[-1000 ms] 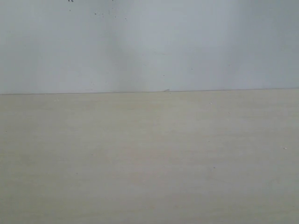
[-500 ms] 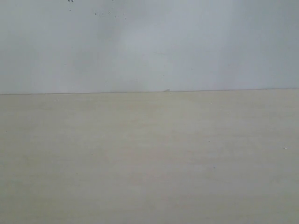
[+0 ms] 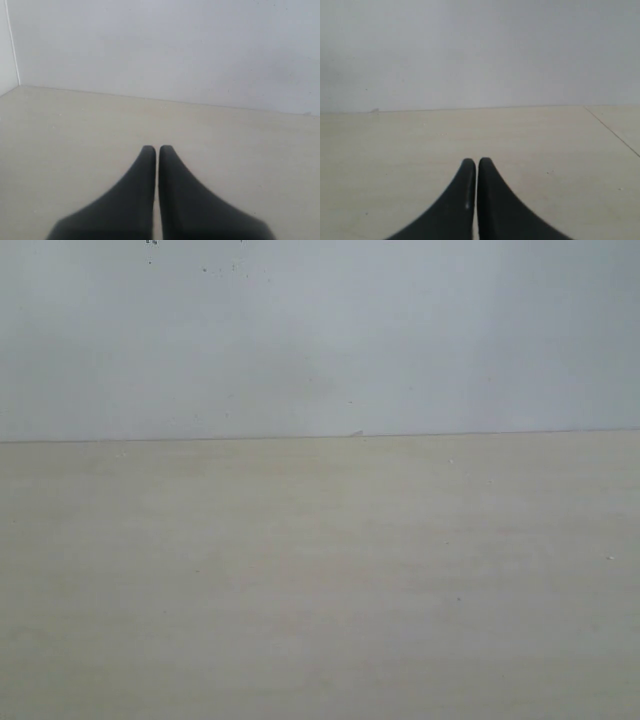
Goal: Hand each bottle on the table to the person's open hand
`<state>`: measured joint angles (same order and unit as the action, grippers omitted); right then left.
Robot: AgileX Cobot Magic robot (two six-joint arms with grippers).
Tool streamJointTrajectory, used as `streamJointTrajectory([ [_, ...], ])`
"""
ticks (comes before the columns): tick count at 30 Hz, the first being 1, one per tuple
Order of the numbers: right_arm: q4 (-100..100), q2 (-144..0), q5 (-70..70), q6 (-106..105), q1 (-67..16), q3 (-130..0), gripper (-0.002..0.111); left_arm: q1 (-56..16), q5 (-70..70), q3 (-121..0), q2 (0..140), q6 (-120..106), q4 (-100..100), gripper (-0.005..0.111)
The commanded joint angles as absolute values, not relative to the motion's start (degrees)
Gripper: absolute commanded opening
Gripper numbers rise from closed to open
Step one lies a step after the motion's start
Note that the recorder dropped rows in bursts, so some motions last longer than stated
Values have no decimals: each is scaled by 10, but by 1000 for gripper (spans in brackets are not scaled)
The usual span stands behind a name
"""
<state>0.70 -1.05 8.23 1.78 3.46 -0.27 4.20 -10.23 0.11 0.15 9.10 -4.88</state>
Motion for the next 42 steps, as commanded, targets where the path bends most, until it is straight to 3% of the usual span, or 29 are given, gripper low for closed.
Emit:
streamJointTrajectory([
  [1,8,0,77,8,44,0,1,42,-103,0,0,92,-49,4],
  [42,0,0,88,25,44,0,1,42,-103,0,0,92,-49,4],
])
